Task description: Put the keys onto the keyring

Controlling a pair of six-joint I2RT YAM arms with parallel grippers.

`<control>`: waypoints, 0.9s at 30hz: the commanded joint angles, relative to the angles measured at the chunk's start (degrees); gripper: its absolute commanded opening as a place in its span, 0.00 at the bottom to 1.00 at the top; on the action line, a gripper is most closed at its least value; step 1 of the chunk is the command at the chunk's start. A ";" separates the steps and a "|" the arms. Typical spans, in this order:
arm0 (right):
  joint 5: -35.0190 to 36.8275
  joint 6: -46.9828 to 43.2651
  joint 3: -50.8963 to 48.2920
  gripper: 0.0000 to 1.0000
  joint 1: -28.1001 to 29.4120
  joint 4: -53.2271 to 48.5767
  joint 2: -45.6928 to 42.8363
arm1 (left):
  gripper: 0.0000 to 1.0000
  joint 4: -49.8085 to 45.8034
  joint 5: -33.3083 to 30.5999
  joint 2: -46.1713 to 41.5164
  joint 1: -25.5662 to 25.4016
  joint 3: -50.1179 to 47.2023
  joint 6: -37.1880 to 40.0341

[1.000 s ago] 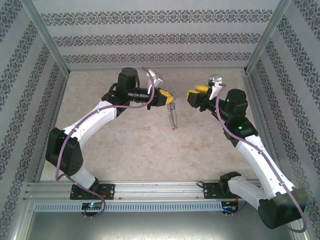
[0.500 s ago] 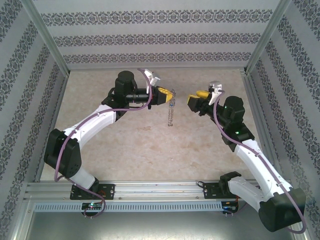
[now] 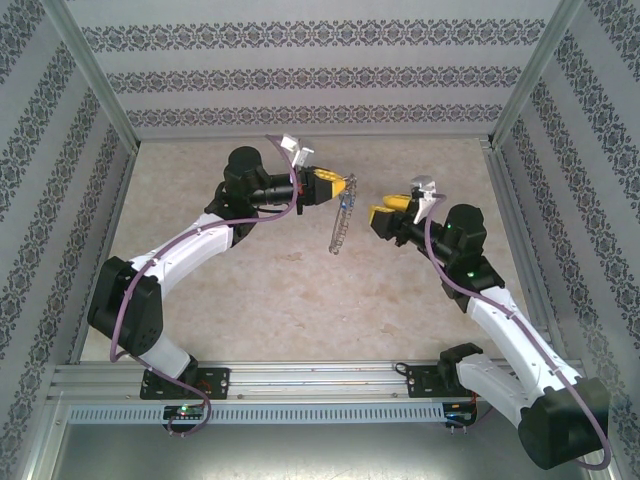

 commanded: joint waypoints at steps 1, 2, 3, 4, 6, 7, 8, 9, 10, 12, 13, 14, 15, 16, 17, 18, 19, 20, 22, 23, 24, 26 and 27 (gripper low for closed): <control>-6.10 -1.75 -0.56 0.56 1.51 4.38 -0.29 | 0.00 8.34 0.93 -1.01 0.24 -0.09 -4.23; -6.30 -2.23 -0.56 0.55 2.12 4.63 -0.18 | 0.00 8.94 1.00 -0.97 0.19 -0.21 -4.79; -6.38 -2.69 -0.49 0.55 2.69 4.85 -0.15 | 0.00 9.65 0.97 -0.90 0.18 -0.24 -5.29; -6.31 -3.04 -0.40 0.55 3.08 4.98 0.06 | 0.00 10.26 1.06 -0.83 0.15 -0.31 -5.81; -5.90 -3.49 -0.17 0.55 3.85 5.39 0.43 | 0.00 11.74 1.14 -0.72 0.18 -0.53 -7.11; -5.71 -3.61 -0.13 0.55 4.11 5.75 0.65 | 0.00 12.35 1.15 -0.54 0.16 -0.60 -7.78; -5.43 -3.61 -0.04 0.55 4.36 6.12 0.81 | 0.00 13.44 1.15 -0.37 0.18 -0.78 -8.42; -5.18 -3.69 0.05 0.55 4.63 6.50 1.07 | 0.00 14.39 1.16 -0.19 0.16 -0.80 -9.31; -5.00 -3.72 0.18 0.55 4.77 6.77 1.35 | 0.00 15.26 1.25 -0.06 0.23 -1.03 -9.95; -4.69 -3.87 0.64 0.55 5.18 7.05 1.91 | 0.00 16.94 1.19 0.32 0.19 -1.24 -11.30; -4.56 -3.89 0.83 0.55 5.38 7.22 2.10 | 0.00 17.56 1.15 0.34 0.23 -1.41 -11.75; -4.35 -3.89 1.01 0.55 5.50 7.49 2.44 | 0.00 18.19 0.98 0.51 0.19 -1.63 -12.26; -3.95 -4.05 1.21 0.55 5.74 7.66 2.68 | 0.00 18.70 0.90 0.66 0.23 -1.71 -12.57; -3.60 -4.13 1.35 0.55 5.92 7.91 2.72 | 0.00 19.16 0.80 0.77 0.19 -1.85 -12.98; -3.29 -4.22 1.45 0.55 6.06 8.23 2.94 | 0.00 19.45 0.64 0.92 0.21 -1.86 -13.29; -3.26 -4.18 1.67 0.55 6.14 8.54 3.12 | 0.00 19.77 0.52 0.95 0.23 -1.93 -13.66; -3.27 -4.24 1.87 0.55 6.23 8.60 3.31 | 0.00 20.09 0.32 1.07 0.24 -2.11 -13.90; -3.12 -4.20 2.22 0.55 6.35 8.89 3.42 | 0.00 20.58 0.19 1.12 0.19 -2.19 -14.29; -3.10 -4.33 2.81 0.55 6.64 9.27 3.95 | 0.00 21.14 -0.19 1.37 0.22 -2.36 -14.77; -3.11 -4.42 3.10 0.55 6.81 9.48 4.18 | 0.00 21.35 -0.26 1.47 0.17 -2.34 -15.00; -3.02 -4.44 3.45 0.55 7.06 9.60 4.64 | 0.00 21.60 -0.21 1.59 0.16 -2.22 -15.32; -2.92 -4.67 4.07 0.55 7.39 9.79 5.45 | 0.00 22.12 -0.27 1.83 0.17 -2.20 -15.79; -2.74 -4.64 4.36 0.55 7.47 9.95 5.88 | 0.00 22.35 -0.34 1.97 0.14 -2.28 -16.12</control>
